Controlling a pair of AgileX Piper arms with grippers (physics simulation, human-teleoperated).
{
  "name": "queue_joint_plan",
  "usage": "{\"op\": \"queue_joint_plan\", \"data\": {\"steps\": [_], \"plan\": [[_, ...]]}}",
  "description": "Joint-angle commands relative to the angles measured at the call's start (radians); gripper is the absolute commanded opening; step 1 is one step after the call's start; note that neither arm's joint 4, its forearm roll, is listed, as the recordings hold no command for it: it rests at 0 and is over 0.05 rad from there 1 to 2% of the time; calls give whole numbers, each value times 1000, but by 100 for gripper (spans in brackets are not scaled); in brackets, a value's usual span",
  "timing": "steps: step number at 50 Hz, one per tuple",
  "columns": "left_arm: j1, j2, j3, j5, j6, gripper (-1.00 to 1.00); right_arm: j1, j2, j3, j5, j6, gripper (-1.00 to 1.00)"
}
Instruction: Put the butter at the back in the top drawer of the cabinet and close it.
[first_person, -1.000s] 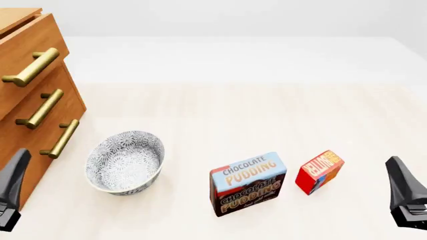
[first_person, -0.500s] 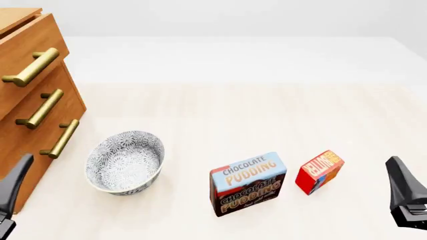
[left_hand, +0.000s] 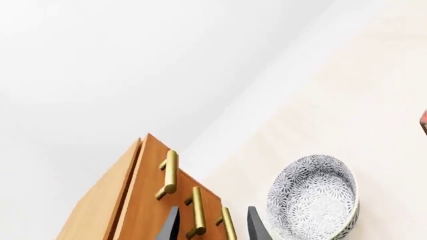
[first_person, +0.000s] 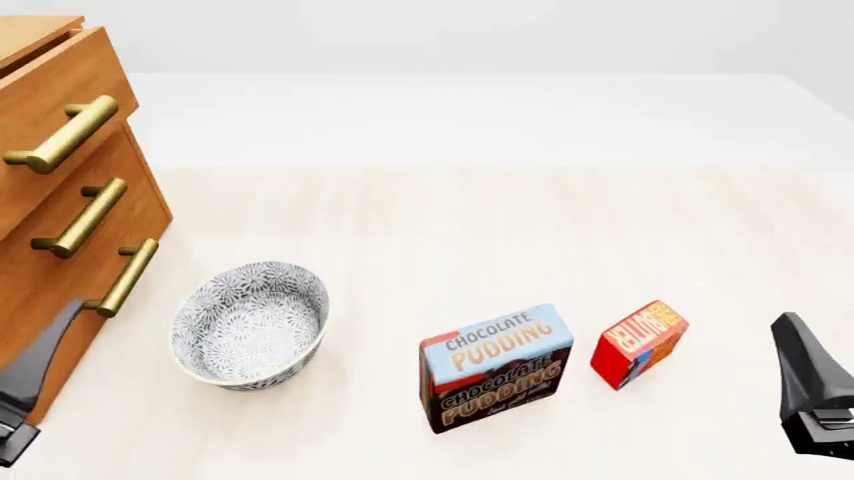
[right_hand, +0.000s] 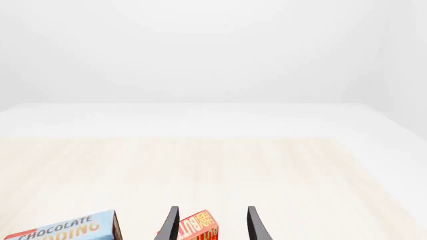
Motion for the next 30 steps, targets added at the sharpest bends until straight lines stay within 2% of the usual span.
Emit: {"op": "queue_joint_plan", "data": {"steps": [1, 12, 30], "plan": [[-12, 62, -21, -5, 94, 100, 0, 0, 0, 0, 0, 100], [-30, 156, -61, -64, 189, 100, 0, 0, 0, 0, 0, 100], [-44, 204, -80, -44, 307, 100, 0, 0, 0, 0, 0, 100]]}}
